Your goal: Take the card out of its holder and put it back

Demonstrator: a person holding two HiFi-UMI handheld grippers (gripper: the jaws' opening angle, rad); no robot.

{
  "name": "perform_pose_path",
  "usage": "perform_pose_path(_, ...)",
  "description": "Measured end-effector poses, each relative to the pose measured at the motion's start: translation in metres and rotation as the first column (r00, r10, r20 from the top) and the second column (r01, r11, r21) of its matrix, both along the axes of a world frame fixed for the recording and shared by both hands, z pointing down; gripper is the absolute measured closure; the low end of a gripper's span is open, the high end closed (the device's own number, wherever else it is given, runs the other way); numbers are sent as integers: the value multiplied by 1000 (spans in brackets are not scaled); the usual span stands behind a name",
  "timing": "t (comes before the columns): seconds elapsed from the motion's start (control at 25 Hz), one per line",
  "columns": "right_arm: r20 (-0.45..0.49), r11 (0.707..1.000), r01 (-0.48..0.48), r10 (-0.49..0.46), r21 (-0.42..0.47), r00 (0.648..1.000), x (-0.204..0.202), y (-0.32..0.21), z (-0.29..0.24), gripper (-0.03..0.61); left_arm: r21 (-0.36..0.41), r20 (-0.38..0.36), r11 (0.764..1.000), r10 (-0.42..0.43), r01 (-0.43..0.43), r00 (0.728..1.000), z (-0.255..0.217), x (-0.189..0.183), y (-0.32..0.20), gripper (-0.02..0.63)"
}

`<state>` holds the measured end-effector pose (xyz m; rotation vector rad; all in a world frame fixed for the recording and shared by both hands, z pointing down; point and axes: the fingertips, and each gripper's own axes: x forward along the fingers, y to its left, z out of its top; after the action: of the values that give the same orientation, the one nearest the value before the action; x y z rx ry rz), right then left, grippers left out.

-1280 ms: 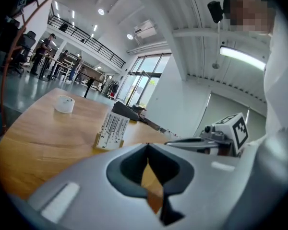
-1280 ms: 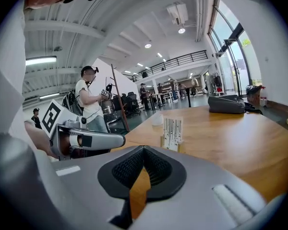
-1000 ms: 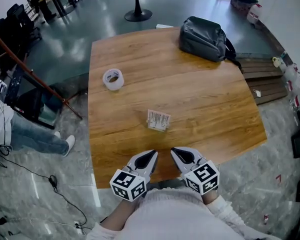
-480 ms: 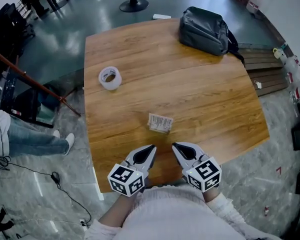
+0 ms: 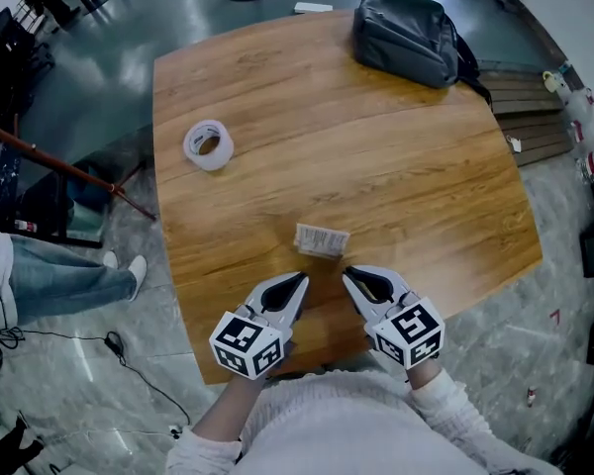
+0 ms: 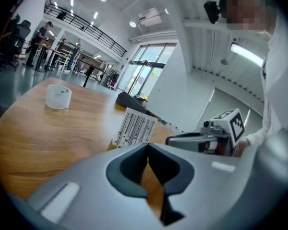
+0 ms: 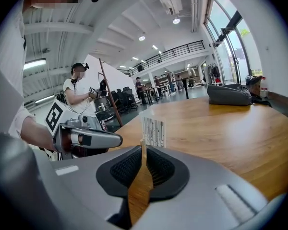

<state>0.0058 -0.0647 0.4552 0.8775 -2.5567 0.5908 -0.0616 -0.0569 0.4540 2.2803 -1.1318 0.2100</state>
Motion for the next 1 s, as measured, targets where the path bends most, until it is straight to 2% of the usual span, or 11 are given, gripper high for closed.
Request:
perform_pose_path(0.12, -5, 1000, -17, 17, -4, 1000, 1, -8, 5, 545, 9, 31, 1000, 8, -9, 999, 4, -3, -7, 604)
perform_pose_path(0.32, -7, 999, -35, 34, -15, 999, 2, -20, 14, 540, 25, 22, 1000, 10, -10, 1000, 8, -10, -21, 603)
perform_pose_path(0.64, -2, 998, -59, 59, -23, 998, 2, -39, 24, 519, 50, 62, 998, 19, -22, 998, 13, -19, -48, 538)
perform_pose_path(1.0, -2, 999, -46, 46, -28, 999, -4, -45, 27, 485, 82, 73, 995, 54, -60, 996, 12, -21, -65, 508)
